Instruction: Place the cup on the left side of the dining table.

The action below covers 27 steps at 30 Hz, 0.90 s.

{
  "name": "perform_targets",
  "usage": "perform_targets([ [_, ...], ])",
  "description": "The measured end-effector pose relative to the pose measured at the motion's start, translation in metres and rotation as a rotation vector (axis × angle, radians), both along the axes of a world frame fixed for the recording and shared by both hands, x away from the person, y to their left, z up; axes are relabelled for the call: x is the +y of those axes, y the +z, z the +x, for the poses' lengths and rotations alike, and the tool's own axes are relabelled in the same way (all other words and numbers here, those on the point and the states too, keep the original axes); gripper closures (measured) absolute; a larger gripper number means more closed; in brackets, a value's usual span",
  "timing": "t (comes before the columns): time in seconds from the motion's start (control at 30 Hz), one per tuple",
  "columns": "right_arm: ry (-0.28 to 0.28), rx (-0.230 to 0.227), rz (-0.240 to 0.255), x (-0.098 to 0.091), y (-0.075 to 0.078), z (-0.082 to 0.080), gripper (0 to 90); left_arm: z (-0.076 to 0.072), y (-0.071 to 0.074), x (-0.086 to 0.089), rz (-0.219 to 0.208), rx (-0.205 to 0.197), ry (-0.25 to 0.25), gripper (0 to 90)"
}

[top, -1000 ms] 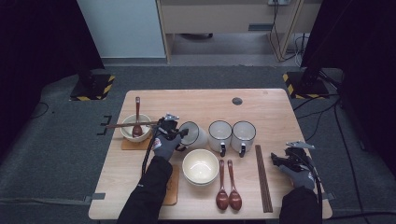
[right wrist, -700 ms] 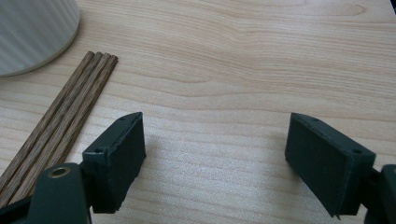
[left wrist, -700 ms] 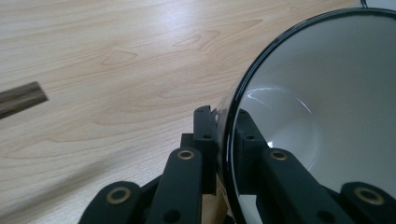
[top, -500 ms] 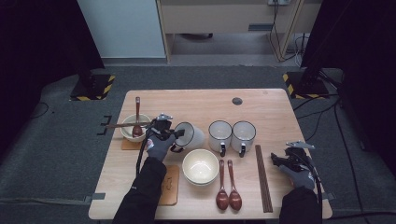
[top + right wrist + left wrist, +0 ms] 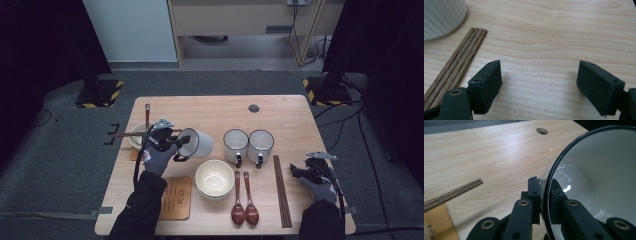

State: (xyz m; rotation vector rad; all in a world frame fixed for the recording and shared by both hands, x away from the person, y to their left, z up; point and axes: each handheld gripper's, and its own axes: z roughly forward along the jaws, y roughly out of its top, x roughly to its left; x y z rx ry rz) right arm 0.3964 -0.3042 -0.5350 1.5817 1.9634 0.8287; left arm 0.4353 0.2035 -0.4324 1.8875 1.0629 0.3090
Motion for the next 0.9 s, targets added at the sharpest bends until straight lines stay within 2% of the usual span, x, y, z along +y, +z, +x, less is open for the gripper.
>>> perform_targets([
  [0.17,-0.002,-0.001,0.001,0.000,0.000,0.000,20.0,-0.013,0.004,0.024,-0.010,-0.008,0.022,81.7],
  [0.2,-0.002,-0.001,0.001,0.000,0.000,0.000,20.0,-0.013,0.004,0.024,-0.010,-0.008,0.022,81.7],
  [0.4,-0.004,-0.003,0.002,0.000,0.000,0.000,20.0,-0.024,-0.002,0.049,-0.003,0.002,0.068,81.8],
  [0.63,-0.004,-0.004,0.001,0.000,0.000,0.000,20.1,-0.031,-0.009,0.065,-0.002,0.027,0.084,81.7],
  [0.9,-0.004,-0.004,0.001,0.000,0.000,0.000,20.1,-0.032,-0.025,0.079,0.048,0.073,0.107,81.7],
])
